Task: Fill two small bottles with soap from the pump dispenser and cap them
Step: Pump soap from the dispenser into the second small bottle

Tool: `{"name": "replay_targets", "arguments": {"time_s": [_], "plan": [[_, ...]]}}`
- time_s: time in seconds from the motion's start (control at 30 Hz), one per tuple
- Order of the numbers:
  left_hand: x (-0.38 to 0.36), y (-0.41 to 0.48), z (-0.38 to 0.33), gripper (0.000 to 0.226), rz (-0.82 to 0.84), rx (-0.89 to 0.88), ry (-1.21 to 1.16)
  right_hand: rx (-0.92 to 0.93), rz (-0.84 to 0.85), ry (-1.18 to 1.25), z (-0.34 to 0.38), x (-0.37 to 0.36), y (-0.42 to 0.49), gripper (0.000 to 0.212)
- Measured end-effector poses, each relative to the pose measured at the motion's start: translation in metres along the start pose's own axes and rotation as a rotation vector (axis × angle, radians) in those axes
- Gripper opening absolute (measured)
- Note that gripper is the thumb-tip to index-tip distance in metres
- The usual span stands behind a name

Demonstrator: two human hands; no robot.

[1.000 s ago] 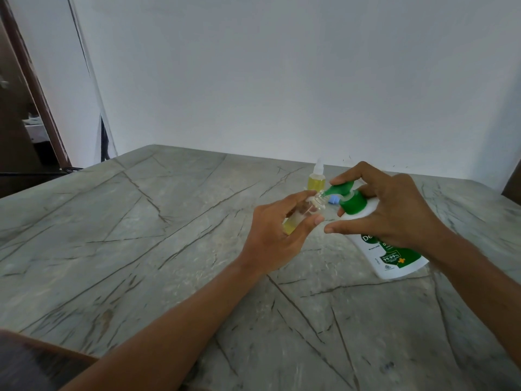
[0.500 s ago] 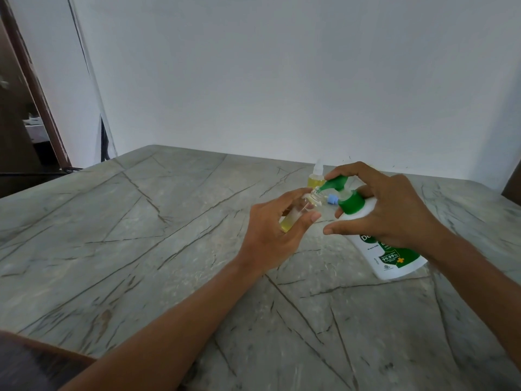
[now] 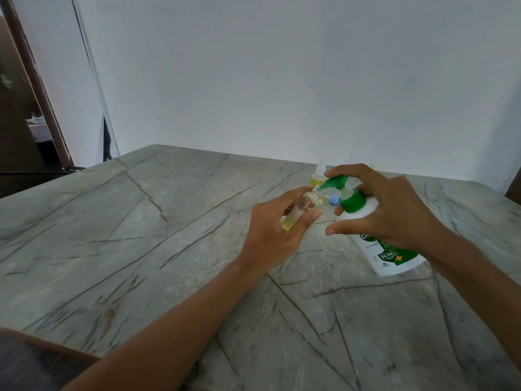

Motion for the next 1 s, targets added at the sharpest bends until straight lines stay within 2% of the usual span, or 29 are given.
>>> {"name": "replay_targets", "arguments": {"time_s": [0.33, 0.6, 0.9, 1.0], "plan": [[-0.0031, -0.0001, -0.0015, 0.046, 0.037, -0.032, 0.05, 0.012, -0.06, 0.04, 0.0021, 0.004, -0.0012, 0.06], [-0.001, 0.0005, 0.0001, 0.045, 0.008, -0.022, 0.012, 0.009, -0.005, 0.013, 0.001, 0.0017, -0.0013, 0.073], [-0.0043, -0.002, -0.0005, 0.046, 0.051, -0.049, 0.046, 0.029, -0.052, 0.064, 0.0009, 0.0052, -0.0037, 0.061], [-0.0048, -0.0018, 0.0002, 0.045, 0.043, -0.038, 0.038, 0.016, -0.033, 0.054, 0.0009, 0.0044, -0.0027, 0.063]]}}
Point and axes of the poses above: each hand's wrist, its own y-axis towards the middle knuckle, its own x-axis out of the back of the hand, z = x × y, the point moved 4 cm from there along y, towards the middle knuckle, and after that the axes turned 10 degrees about x, right-handed, at the moved point
